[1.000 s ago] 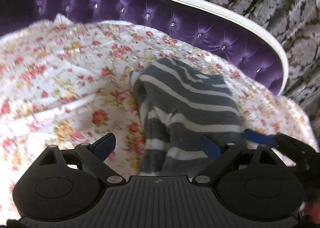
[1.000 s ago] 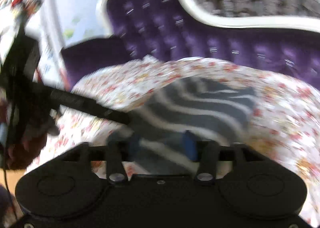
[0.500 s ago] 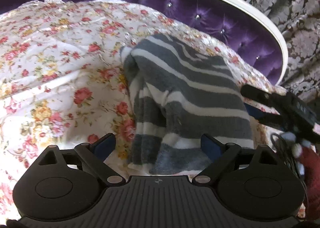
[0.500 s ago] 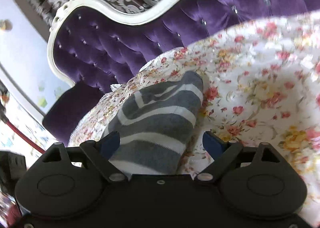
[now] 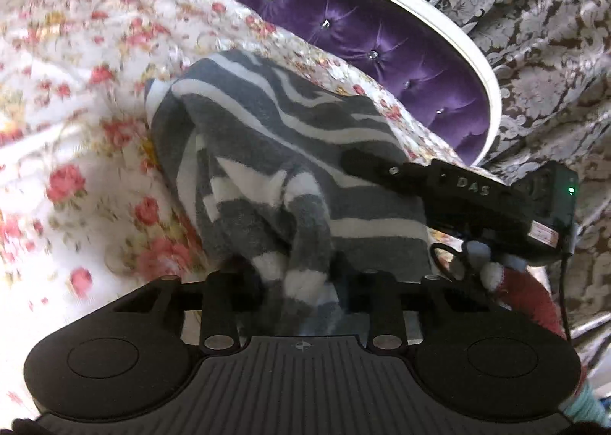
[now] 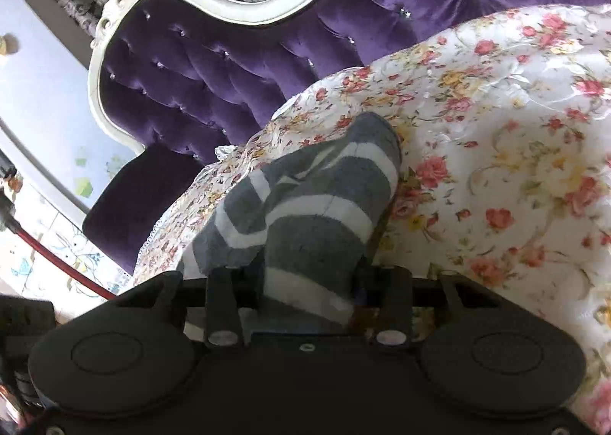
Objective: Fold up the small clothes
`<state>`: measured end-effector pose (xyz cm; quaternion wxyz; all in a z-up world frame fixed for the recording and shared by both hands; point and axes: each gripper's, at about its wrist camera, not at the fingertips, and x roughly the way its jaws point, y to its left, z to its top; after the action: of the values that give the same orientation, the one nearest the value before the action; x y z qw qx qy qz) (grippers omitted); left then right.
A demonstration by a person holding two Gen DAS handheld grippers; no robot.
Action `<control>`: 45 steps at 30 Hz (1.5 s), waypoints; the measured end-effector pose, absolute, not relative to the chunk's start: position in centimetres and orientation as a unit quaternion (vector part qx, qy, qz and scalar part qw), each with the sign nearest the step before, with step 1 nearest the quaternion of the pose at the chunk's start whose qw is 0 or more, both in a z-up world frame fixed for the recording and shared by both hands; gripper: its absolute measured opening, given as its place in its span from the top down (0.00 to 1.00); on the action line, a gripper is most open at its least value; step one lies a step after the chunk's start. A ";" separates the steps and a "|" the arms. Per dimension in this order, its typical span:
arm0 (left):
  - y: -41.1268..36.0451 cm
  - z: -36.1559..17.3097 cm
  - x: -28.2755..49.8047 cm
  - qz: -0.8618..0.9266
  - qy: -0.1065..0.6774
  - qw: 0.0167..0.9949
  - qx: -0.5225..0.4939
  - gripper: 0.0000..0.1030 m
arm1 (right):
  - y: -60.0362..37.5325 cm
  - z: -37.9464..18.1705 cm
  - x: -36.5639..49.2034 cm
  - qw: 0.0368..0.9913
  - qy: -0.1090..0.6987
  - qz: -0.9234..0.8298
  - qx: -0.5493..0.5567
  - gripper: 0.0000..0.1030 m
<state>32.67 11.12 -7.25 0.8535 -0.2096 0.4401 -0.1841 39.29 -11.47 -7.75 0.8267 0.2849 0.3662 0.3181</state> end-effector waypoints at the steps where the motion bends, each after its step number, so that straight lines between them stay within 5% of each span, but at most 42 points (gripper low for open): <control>1: 11.1 -7.1 32.3 -0.191 0.441 0.849 -0.218 0.72 | -11.7 -7.2 38.7 0.828 0.369 0.314 0.282 0.53; 13: 7.1 -3.5 18.6 -0.251 0.454 0.831 -0.201 0.73 | -14.7 -3.6 25.0 0.824 0.430 0.277 0.243 0.53; 22: 6.2 -6.0 8.5 -0.223 0.487 0.822 -0.194 0.72 | -15.8 -6.0 15.4 0.818 0.449 0.275 0.229 0.45; 27: 7.4 -6.6 6.6 -0.170 0.466 0.846 -0.193 0.65 | -16.9 -6.5 13.4 0.842 0.419 0.240 0.239 0.40; 35: 4.3 -2.0 3.1 -0.104 0.376 0.919 -0.050 0.60 | -18.6 -4.8 10.1 0.880 0.345 0.221 0.239 0.38; 39: 2.4 -0.8 2.9 -0.095 0.332 0.938 -0.017 0.40 | -19.0 -4.6 8.7 0.889 0.330 0.215 0.235 0.35; 45: 0.6 -2.1 5.2 -0.056 0.313 0.948 0.014 0.40 | -18.9 -4.7 7.3 0.903 0.318 0.205 0.205 0.35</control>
<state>5.18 0.62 -2.08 0.9478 0.0141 0.3134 -0.0564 7.26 -18.88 -4.67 0.9027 0.2051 0.3181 0.2047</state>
